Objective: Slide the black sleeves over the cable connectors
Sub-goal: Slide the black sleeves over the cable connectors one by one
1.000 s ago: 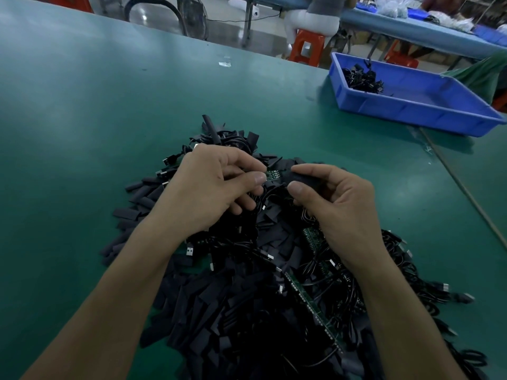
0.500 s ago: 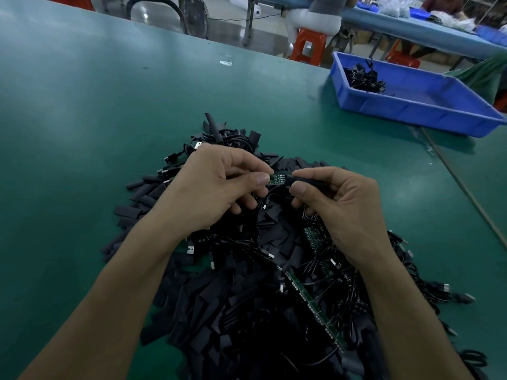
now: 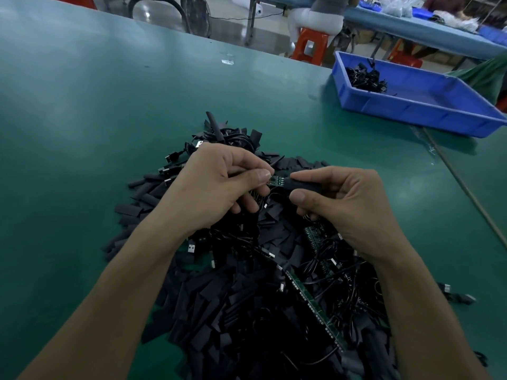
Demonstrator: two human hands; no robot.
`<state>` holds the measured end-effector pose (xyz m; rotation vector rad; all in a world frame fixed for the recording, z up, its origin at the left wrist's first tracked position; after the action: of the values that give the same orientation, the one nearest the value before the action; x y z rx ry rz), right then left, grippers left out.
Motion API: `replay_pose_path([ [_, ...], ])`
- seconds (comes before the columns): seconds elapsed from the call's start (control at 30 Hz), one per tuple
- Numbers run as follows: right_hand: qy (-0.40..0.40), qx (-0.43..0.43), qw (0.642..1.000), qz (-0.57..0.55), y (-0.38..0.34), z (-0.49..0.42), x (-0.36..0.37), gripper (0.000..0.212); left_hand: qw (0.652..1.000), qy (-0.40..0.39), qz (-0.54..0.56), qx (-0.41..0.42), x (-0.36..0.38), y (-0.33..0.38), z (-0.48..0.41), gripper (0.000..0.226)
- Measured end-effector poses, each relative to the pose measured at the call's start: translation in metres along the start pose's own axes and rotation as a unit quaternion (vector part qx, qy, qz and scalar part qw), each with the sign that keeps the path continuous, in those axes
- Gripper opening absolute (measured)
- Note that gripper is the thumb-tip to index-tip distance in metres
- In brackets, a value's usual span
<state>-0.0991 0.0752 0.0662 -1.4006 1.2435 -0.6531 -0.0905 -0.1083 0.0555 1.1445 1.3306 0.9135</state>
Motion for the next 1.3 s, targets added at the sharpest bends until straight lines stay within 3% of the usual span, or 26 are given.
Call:
replay_pose_path([
  [0.27,0.018,0.002,0.999,-0.026,0.000,0.000,0.000,0.019,1.000,0.004,0.021,-0.008,0.001,0.002,0.001,0.009],
  [0.43,0.013,0.031,0.997,-0.075,0.006,0.000,0.001,0.026,0.999,0.005,0.036,-0.019,0.000,0.001,0.002,0.009],
  [0.6,0.032,0.054,0.995,-0.072,0.012,0.000,-0.002,0.029,1.000,-0.007,0.026,-0.015,0.004,0.002,0.003,0.008],
  [1.07,-0.021,0.092,0.993,-0.066,0.005,0.000,-0.003,0.026,1.000,0.003,0.017,-0.001,0.006,0.004,0.003,0.009],
  [1.3,-0.015,0.067,0.996,-0.053,0.001,0.001,-0.001,0.027,0.999,-0.014,0.028,-0.013,0.006,0.006,0.004,0.007],
])
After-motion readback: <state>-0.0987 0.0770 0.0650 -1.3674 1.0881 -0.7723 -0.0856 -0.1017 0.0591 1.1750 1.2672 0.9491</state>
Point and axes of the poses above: each hand's wrist, its own z-axis away from the middle knuckle, its own x-axis out of the palm, y = z × x, the point moved 7 cm from there along -z, towards the middle knuckle, and after that the axes turned 2 degrees about -x, right-handed, at the moved point
